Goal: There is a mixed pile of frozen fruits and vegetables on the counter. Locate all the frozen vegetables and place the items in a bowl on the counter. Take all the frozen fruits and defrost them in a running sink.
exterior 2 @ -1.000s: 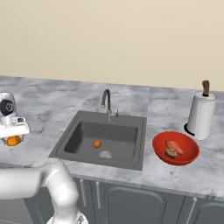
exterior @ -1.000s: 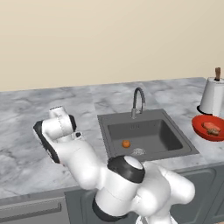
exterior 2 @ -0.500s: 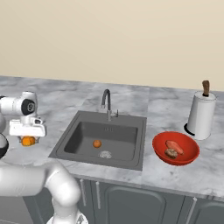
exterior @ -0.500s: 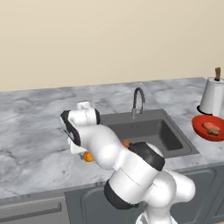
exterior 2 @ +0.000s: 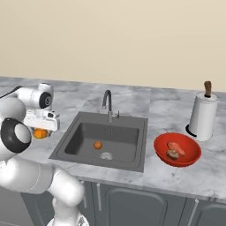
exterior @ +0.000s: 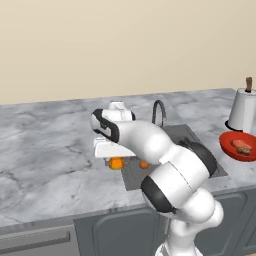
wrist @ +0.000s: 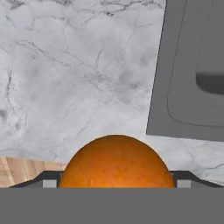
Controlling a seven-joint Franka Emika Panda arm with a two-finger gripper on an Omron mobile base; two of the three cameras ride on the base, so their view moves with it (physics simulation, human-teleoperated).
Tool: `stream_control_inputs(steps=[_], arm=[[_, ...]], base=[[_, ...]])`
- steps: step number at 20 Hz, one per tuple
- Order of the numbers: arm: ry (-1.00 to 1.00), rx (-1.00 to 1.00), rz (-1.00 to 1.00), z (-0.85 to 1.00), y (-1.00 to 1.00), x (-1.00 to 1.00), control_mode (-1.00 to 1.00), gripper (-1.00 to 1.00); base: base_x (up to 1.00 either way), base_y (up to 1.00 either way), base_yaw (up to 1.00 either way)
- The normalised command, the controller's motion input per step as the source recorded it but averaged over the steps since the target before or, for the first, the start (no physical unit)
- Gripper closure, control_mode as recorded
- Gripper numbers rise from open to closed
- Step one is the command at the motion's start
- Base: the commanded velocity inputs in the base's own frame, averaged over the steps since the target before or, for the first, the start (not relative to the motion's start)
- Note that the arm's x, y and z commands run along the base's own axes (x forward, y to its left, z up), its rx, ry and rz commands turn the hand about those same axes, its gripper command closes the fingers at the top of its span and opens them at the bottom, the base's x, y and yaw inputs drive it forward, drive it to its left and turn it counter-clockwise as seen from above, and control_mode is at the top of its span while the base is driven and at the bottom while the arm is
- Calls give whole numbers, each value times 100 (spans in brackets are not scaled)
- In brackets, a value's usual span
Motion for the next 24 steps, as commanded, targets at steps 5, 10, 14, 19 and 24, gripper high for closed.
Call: stream_control_inputs(steps=[5,10,14,19,24], arm=[[-14,-2,-10,6,-54,37,-100,100],[-27,0,-2,0,-71,16,-100,100],[-30,0,-4,-8,-77,12,-100,100],[-15,0,-5,-23,-68,46,-100,100],[2,-3,-2,-31,-41,61,-100,100]], base=[[0,0,0],[0,0,0],[0,0,0],[0,0,0],[0,0,0]])
